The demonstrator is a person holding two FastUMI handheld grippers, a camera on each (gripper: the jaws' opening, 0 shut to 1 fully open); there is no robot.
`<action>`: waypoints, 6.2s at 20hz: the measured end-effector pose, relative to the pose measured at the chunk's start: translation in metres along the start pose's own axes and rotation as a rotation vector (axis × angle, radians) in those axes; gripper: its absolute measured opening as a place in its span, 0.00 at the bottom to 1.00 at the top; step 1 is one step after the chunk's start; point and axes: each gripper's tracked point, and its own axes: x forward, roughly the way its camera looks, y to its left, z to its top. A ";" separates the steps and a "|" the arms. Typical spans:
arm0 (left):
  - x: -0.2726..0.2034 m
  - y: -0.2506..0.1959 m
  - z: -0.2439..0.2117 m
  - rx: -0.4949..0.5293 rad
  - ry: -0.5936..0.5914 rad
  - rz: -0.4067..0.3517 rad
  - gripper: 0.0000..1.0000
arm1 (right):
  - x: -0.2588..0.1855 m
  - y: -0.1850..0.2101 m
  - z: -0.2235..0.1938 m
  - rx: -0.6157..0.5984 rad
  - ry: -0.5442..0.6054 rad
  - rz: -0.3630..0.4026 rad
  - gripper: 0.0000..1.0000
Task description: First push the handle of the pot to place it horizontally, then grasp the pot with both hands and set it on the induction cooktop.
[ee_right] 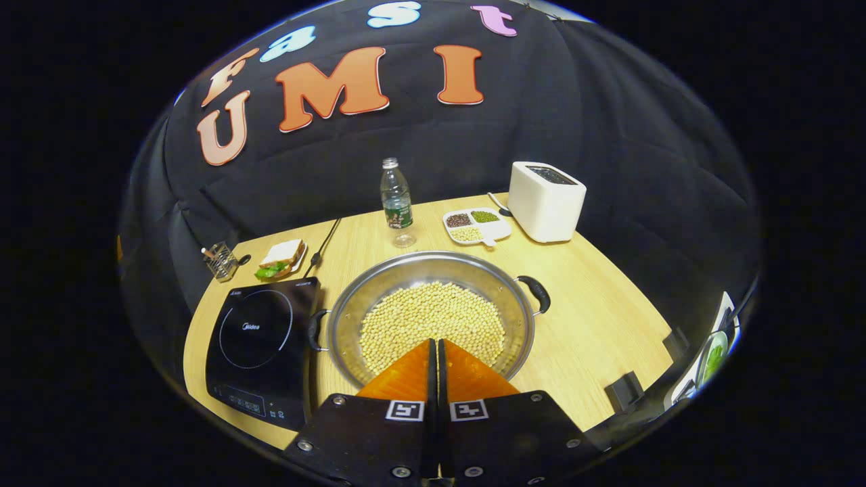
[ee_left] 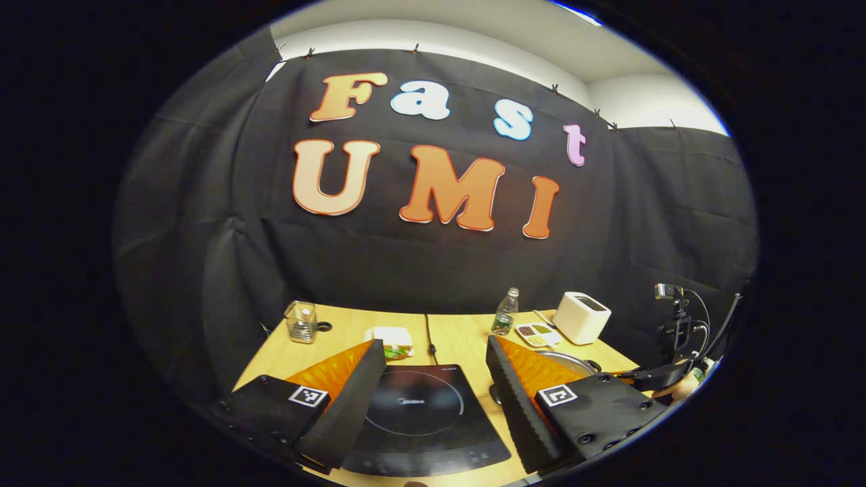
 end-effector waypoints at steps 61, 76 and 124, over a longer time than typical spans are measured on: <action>0.167 -0.079 -0.217 -0.151 0.624 0.161 0.48 | 0.121 -0.056 0.017 -0.042 0.170 0.148 0.49; 0.125 0.046 -0.173 -0.201 0.623 0.171 0.48 | 0.078 0.092 0.014 -0.058 0.158 0.166 0.49; 0.095 0.177 -0.192 -0.272 0.643 0.227 0.79 | 0.046 0.198 -0.009 0.093 0.100 0.142 0.95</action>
